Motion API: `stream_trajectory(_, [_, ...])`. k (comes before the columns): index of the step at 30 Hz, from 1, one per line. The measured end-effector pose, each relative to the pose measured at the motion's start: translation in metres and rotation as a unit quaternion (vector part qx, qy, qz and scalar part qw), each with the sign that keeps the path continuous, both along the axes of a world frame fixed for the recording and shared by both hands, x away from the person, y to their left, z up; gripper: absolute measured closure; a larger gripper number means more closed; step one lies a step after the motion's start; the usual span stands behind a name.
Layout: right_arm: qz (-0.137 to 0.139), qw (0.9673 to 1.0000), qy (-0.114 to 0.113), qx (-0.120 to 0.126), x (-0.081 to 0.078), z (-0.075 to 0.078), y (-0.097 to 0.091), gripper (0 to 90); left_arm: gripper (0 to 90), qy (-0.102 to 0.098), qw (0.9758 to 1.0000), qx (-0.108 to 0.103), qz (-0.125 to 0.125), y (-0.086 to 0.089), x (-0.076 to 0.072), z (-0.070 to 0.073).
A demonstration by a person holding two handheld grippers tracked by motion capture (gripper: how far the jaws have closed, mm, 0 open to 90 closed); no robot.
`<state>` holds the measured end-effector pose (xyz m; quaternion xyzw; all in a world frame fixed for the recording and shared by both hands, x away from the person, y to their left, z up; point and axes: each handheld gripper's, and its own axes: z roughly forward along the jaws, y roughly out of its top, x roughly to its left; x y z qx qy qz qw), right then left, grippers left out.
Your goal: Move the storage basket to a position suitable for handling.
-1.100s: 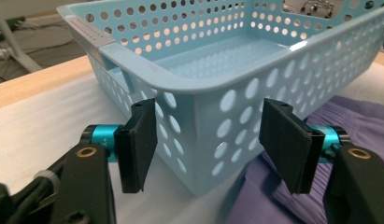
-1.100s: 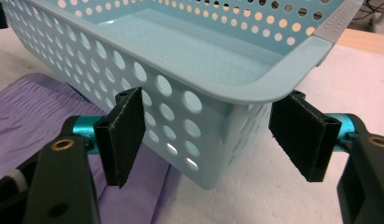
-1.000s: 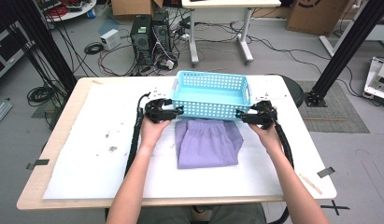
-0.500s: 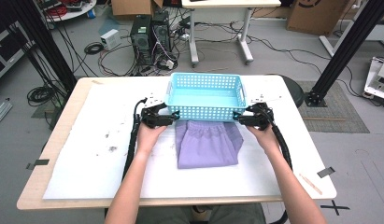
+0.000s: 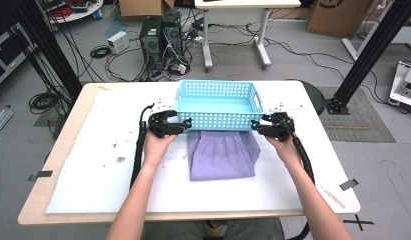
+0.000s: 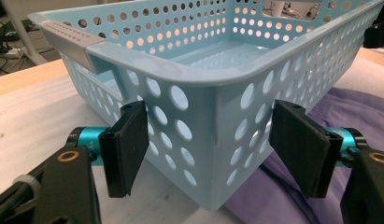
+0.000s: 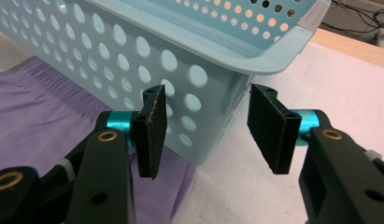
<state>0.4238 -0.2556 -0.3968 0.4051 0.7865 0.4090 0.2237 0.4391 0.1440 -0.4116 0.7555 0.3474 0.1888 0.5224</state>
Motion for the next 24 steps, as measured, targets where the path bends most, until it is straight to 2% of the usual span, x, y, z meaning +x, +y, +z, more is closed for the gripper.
stream_trajectory(5, [-0.002, 1.0, 0.001, 0.006, -0.008, -0.004, 0.001, 50.2, 28.8, 0.018, 0.9997, 0.015, 0.001, -0.001, -0.008, -0.006])
stream_trajectory(13, [-0.002, 1.0, -0.003, 0.004, -0.014, -0.008, 0.0, 51.0, 27.5, 0.001, 0.9997, 0.023, 0.006, -0.004, -0.015, -0.012])
stream_trajectory(15, [-0.002, 1.0, -0.006, -0.001, -0.016, -0.009, 0.001, 48.3, 27.0, 0.0, 0.9997, 0.021, 0.009, -0.004, -0.014, -0.012])
stream_trajectory(17, [0.001, 1.0, -0.005, 0.003, -0.017, -0.009, 0.002, 43.5, 26.8, 0.002, 0.9992, 0.037, 0.012, -0.005, -0.016, -0.011])
stream_trajectory(19, [-0.003, 1.0, -0.008, 0.002, -0.019, -0.008, 0.001, 40.9, 26.7, -0.004, 0.9988, 0.044, 0.019, -0.005, -0.019, -0.01])
stream_trajectory(20, [-0.012, 0.9997, -0.019, 0.008, -0.024, -0.006, -0.003, 35.6, 26.8, -0.021, 0.9978, 0.053, 0.032, -0.004, -0.026, -0.007])
stream_trajectory(22, [-0.019, 0.9994, -0.021, 0.02, -0.031, -0.005, -0.007, 32.9, 26.7, -0.034, 0.9972, 0.05, 0.044, -0.001, -0.034, -0.003])
stream_trajectory(23, [-0.021, 0.9992, -0.024, 0.023, -0.035, -0.004, -0.01, 32.0, 26.7, -0.034, 0.9972, 0.05, 0.044, -0.001, -0.034, -0.003])
stream_trajectory(24, [-0.021, 0.999, -0.028, 0.026, -0.039, -0.004, -0.012, 32.0, 26.6, -0.045, 0.9968, 0.046, 0.048, 0.003, -0.045, 0.0])
